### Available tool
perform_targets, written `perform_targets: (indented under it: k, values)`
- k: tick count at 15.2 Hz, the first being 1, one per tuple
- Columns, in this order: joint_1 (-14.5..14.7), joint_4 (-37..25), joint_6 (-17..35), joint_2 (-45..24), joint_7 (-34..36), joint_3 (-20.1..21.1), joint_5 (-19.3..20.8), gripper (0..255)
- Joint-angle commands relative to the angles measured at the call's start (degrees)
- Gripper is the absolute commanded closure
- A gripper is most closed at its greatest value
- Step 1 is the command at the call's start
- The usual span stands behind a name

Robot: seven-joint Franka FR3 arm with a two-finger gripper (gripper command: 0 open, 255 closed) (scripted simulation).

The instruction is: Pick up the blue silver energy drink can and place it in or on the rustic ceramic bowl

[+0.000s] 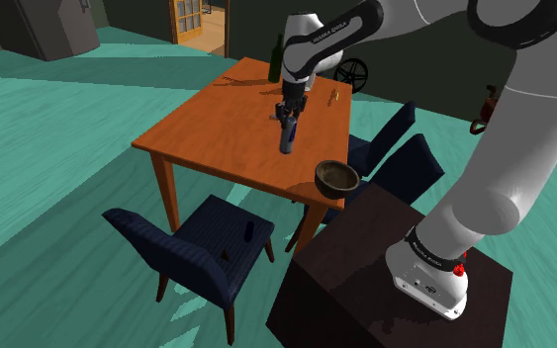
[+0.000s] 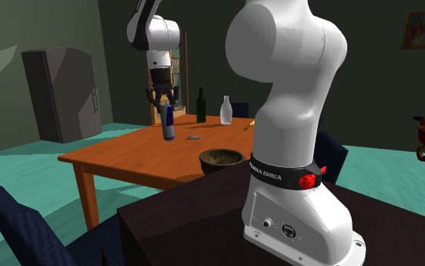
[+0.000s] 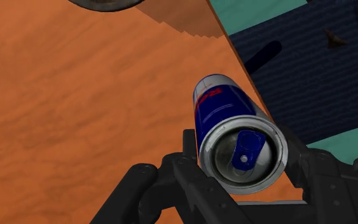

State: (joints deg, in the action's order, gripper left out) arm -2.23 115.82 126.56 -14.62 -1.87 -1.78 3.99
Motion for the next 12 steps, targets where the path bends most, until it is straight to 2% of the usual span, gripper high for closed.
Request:
perform_targets:
  k: [1, 3, 12]
  values:
    - [0.06, -0.46, -1.39, 0.92, 0.01, 0.04, -0.03, 255]
    - [0.06, -0.76, -2.18, 1.41, -0.04, 0.04, -0.05, 255]
    - [-4.41, 15.35, -1.00, 16.86, -7.44, -3.79, 1.40, 255]
